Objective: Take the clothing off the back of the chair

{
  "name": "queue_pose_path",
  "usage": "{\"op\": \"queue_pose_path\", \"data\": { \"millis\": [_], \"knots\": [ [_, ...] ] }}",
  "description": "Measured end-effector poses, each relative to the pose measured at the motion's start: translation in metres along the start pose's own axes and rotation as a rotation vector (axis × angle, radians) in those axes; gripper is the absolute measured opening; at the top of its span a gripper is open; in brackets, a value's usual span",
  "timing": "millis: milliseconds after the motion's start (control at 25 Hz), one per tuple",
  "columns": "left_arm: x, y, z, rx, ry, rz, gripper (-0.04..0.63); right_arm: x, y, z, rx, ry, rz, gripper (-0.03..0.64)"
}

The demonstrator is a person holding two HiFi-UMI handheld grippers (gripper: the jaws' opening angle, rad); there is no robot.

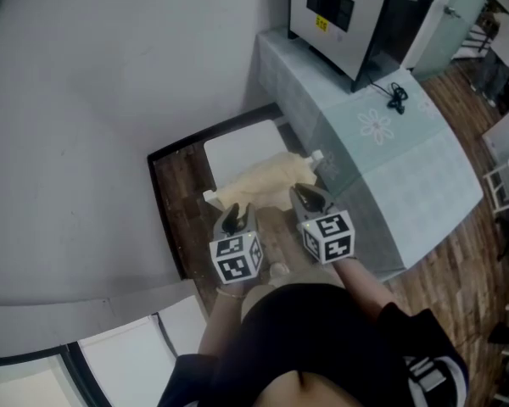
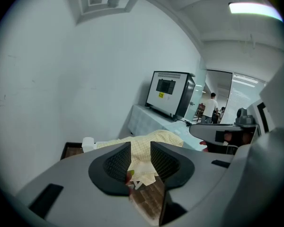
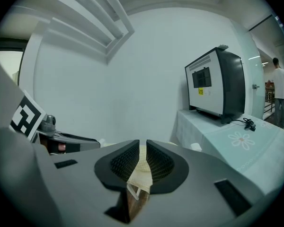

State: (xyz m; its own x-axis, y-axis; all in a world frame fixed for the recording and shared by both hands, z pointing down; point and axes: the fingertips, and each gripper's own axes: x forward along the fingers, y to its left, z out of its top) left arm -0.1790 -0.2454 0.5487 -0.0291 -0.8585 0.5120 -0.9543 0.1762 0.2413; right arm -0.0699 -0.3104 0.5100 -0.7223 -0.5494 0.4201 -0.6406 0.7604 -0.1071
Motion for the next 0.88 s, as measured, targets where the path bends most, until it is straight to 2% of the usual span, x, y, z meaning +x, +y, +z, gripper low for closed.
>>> {"op": "queue_pose_path", "data": {
  "millis": [120,200,280,400,600,880],
  "knots": [
    [0.010,0.007,-0.009,-0.009,0.013,0.017,0.171,0.011,-0.004,-0.010,-0.003,0.032,0.011,0.121],
    [0.016,0.013,-0.014,-0.027,0.012,0.034,0.246,0.017,-0.008,-0.016,-0.009,0.055,0.014,0.180],
    [0.022,0.019,-0.018,-0.033,0.015,0.065,0.283,0.024,-0.012,-0.023,-0.015,0.075,0.016,0.219],
    [0.028,0.028,-0.023,-0.037,0.020,0.101,0.309,0.032,-0.020,-0.030,-0.022,0.104,0.007,0.272],
    [0.039,0.033,-0.023,-0.034,0.004,0.106,0.337,0.043,-0.032,-0.035,-0.011,0.123,-0.010,0.313],
    [0.052,0.047,-0.031,-0.029,0.012,0.163,0.362,0.058,-0.049,-0.047,-0.015,0.157,-0.042,0.357]
  ]
}}
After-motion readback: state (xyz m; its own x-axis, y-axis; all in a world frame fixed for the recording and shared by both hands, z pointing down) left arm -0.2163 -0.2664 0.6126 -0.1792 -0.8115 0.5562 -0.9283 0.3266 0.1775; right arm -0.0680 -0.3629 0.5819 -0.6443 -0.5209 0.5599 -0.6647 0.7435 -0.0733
